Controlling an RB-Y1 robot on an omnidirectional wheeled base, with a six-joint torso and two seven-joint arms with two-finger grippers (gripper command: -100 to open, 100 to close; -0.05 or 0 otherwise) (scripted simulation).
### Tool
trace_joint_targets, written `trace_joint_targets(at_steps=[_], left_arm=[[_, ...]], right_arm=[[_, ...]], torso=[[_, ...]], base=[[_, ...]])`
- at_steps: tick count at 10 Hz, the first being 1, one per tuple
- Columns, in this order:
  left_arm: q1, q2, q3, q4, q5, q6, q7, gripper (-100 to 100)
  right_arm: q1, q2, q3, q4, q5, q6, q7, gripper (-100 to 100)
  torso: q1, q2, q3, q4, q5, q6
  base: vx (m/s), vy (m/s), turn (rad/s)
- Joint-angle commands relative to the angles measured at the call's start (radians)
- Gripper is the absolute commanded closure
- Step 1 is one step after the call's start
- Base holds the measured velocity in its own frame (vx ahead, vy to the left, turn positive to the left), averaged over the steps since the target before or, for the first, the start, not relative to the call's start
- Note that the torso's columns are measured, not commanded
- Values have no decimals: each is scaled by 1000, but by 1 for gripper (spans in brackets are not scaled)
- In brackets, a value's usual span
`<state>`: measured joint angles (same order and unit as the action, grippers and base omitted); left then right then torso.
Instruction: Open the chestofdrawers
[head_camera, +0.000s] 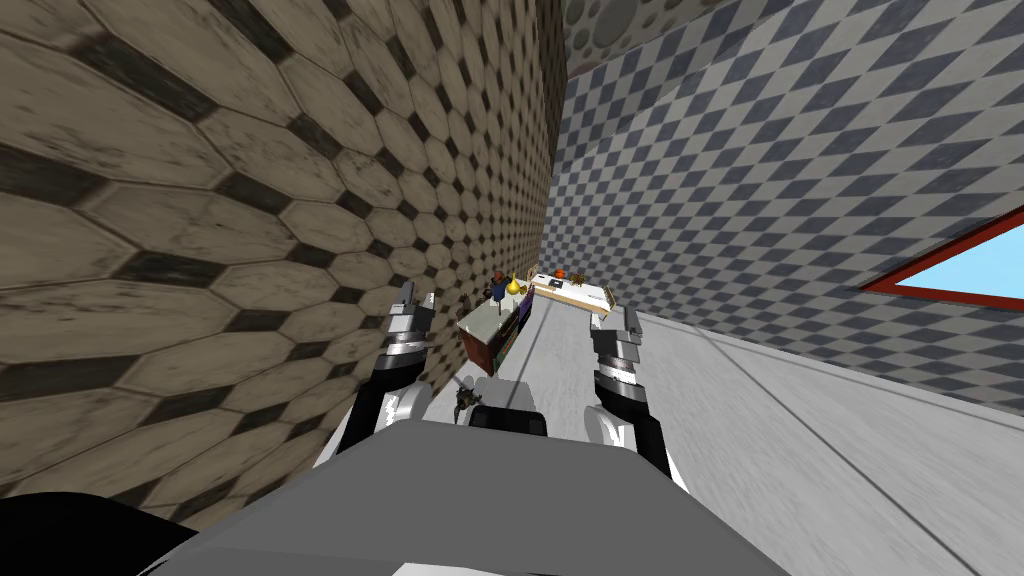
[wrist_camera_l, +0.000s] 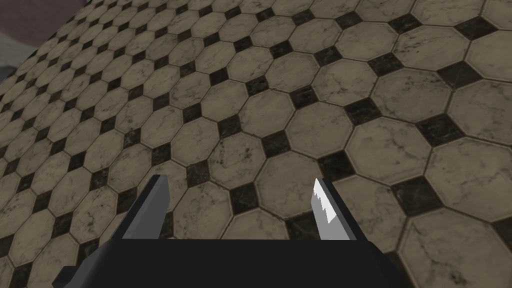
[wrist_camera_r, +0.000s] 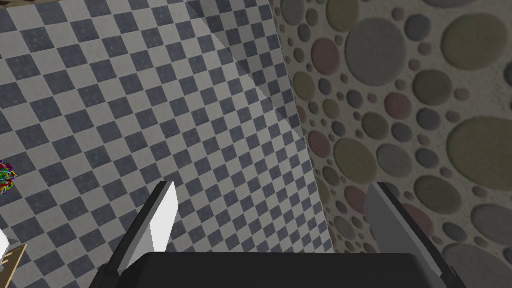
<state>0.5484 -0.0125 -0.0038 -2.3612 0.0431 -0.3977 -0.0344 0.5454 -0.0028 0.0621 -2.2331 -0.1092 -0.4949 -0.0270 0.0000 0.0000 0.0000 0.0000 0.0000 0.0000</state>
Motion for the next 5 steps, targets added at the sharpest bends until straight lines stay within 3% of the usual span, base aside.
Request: trace_joint_targets(at_steps=[1,5], left_arm=[[0,0,0,0,0,0,0,0],[0,0,0,0,0,0,0,0]], right_arm=[[0,0,0,0,0,0,0,0],[0,0,0,0,0,0,0,0]], torso=[[0,40,-82,41,0,0],[0,322,-644,322,0,0]], base=[[0,0,0],[0,0,0]])
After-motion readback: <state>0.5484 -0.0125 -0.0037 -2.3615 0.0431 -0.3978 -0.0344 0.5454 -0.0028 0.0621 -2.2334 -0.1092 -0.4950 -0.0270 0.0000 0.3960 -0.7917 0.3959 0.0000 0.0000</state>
